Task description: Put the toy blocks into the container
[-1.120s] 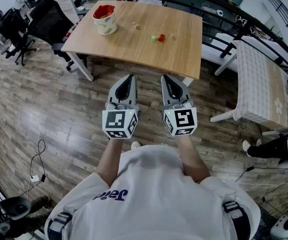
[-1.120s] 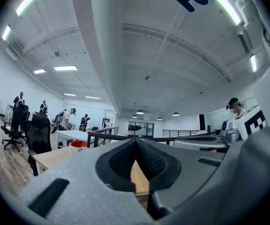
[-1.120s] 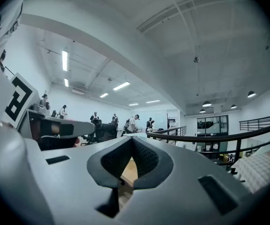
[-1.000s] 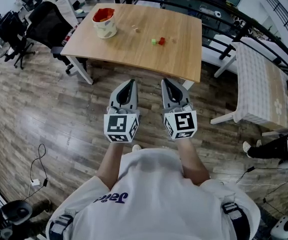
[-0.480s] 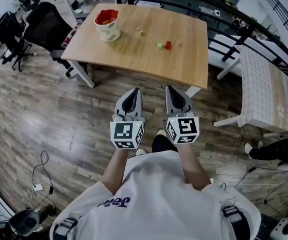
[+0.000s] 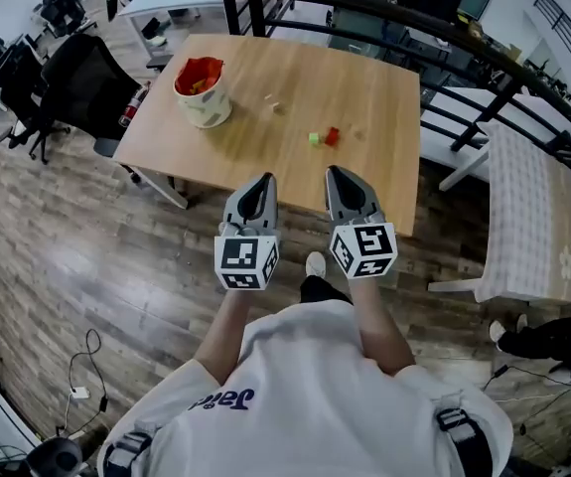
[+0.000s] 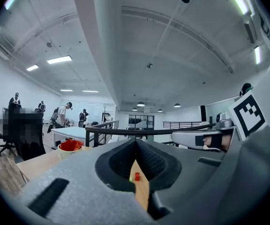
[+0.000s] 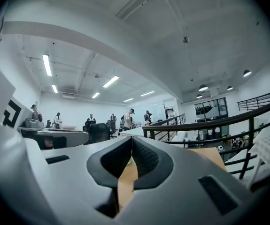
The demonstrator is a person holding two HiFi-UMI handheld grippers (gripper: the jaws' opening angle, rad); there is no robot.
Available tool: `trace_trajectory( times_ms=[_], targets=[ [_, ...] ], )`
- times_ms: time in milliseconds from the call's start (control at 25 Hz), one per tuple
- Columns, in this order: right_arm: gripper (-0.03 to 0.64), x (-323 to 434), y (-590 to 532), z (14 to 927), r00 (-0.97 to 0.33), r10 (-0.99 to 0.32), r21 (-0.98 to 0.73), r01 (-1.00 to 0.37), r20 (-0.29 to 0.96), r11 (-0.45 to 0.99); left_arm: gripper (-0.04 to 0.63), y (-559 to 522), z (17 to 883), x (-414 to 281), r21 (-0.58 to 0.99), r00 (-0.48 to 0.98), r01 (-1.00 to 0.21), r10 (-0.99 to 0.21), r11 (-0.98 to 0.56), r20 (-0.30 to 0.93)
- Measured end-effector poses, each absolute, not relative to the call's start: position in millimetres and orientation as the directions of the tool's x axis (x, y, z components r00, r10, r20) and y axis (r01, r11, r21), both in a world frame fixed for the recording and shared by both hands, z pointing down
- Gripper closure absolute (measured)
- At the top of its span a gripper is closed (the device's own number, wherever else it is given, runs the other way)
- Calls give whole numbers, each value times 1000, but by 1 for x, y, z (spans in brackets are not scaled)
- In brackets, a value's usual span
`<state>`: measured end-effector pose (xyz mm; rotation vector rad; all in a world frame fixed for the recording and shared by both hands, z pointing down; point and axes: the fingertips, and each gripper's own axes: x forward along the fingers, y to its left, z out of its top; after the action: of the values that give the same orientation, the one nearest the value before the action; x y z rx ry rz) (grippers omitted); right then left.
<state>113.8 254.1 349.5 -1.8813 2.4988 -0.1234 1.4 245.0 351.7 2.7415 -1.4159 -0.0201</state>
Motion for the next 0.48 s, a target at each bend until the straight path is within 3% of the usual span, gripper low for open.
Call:
trace_trajectory(
  times_ms=[480],
  targets=[
    [601,205,81,376,-384,-911,-111,-922,150,371,588,85,351,93,100,596,-798,-803,-594,-2]
  ],
)
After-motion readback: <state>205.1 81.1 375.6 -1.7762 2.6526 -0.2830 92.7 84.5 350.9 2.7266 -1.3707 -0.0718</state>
